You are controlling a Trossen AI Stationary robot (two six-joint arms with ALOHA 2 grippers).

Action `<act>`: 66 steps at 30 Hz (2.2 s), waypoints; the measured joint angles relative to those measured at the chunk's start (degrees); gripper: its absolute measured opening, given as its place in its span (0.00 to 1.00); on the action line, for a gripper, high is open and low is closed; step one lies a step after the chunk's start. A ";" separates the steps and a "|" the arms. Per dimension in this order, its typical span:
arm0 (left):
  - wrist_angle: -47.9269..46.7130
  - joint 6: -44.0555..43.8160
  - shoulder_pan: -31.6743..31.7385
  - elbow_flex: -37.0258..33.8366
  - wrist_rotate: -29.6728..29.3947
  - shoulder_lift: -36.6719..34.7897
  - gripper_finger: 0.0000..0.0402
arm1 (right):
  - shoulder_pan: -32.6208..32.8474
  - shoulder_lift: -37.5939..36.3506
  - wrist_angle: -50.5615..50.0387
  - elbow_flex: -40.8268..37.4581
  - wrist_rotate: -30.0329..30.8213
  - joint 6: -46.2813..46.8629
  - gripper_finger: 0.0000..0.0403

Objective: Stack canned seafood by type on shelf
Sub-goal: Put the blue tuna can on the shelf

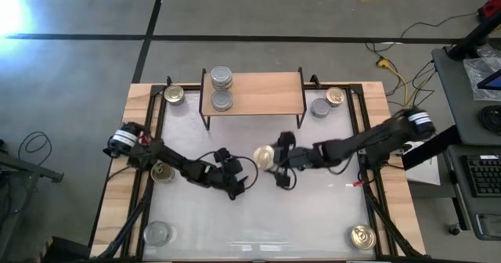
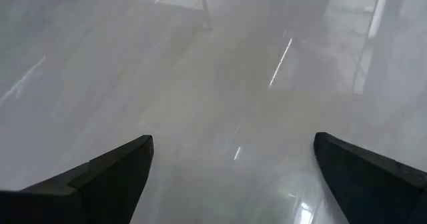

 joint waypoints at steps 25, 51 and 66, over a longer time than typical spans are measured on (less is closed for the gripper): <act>5.69 -13.87 -8.70 -0.44 -5.05 4.87 0.99 | -37.61 8.57 -31.16 26.80 -15.66 -5.50 0.92; 5.90 -15.96 -9.64 -0.60 -6.37 4.89 0.99 | -40.67 14.55 -55.27 41.09 -17.71 -13.60 0.99; 3.30 1.24 -7.80 -2.14 -14.04 -6.98 0.99 | -41.22 15.30 -55.24 40.65 -25.62 -20.31 0.99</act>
